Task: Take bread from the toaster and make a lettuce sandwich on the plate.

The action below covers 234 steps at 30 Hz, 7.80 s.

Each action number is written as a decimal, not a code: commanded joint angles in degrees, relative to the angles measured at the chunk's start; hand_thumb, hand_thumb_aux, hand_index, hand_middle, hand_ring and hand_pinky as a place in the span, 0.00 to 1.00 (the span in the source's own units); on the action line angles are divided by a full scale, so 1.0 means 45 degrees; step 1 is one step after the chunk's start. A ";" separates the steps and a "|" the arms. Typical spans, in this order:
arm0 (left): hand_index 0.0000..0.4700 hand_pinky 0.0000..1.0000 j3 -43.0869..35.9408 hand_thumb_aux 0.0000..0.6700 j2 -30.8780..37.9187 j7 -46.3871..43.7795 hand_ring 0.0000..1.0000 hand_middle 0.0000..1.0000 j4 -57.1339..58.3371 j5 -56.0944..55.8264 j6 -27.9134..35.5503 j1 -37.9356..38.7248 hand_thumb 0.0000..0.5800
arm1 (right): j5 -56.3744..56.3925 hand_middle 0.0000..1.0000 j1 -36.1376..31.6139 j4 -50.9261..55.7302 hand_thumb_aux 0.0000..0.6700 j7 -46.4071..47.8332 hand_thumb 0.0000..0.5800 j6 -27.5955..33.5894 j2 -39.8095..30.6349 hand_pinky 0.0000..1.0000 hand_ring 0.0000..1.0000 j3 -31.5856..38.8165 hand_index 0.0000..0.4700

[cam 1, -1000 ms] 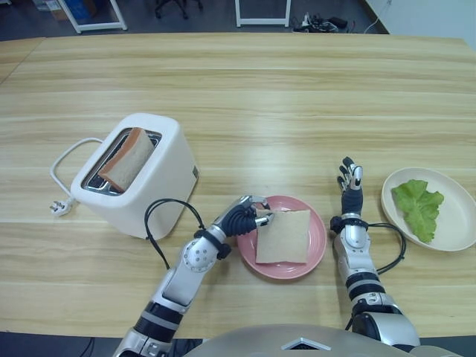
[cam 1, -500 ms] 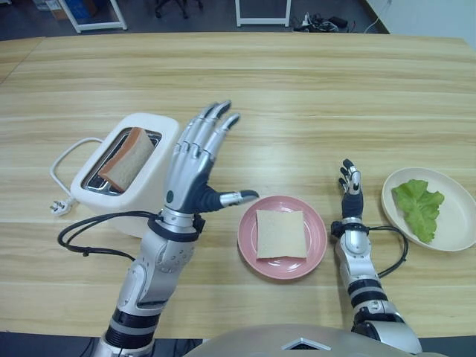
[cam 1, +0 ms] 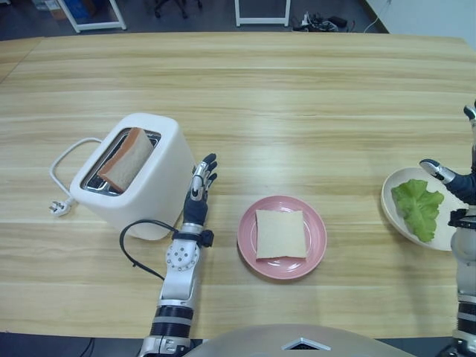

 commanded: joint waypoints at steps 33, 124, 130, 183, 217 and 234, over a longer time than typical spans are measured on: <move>0.00 0.00 -0.0010 0.00 -0.0537 0.0158 0.00 0.00 0.1087 0.0993 -0.0336 0.0412 0.00 | 0.1087 0.00 -0.1107 0.4981 1.00 -0.1525 1.00 0.1967 -0.3176 0.00 0.00 0.5382 1.00; 0.00 0.00 -0.0525 0.00 -0.1169 0.0382 0.00 0.00 0.3844 0.1478 -0.0704 -0.0445 0.00 | 0.7146 0.00 -0.0195 -0.1551 1.00 0.8285 1.00 -0.2534 0.2084 0.00 0.00 0.7658 1.00; 0.00 0.00 -0.0578 0.00 -0.1237 0.0424 0.00 0.00 0.3870 0.1536 -0.0685 -0.0389 0.00 | 0.6715 0.00 -0.1172 -0.0550 1.00 0.8074 1.00 -0.2845 0.2517 0.00 0.00 0.8198 1.00; 0.00 0.00 -0.1018 0.00 -0.1581 0.0662 0.00 0.00 0.4150 0.1850 -0.0574 -0.0141 0.00 | 0.8072 0.00 -0.1480 -0.1453 1.00 1.1137 1.00 -0.3127 0.1439 0.00 0.00 0.8505 1.00; 0.00 0.00 -0.1259 0.00 -0.0856 0.1440 0.00 0.00 0.0616 0.3938 -0.1020 0.0683 0.00 | 0.8961 0.00 -0.2666 -0.1763 0.00 0.8287 0.00 -0.1768 0.2080 0.00 0.00 0.5957 0.00; 0.00 0.00 0.6514 0.00 0.4832 0.0795 0.00 0.00 -0.6077 1.2708 0.3709 0.1573 0.00 | 1.1435 0.00 -0.0977 -0.0810 0.00 0.5802 0.00 -0.0134 0.4718 0.00 0.00 0.3790 0.00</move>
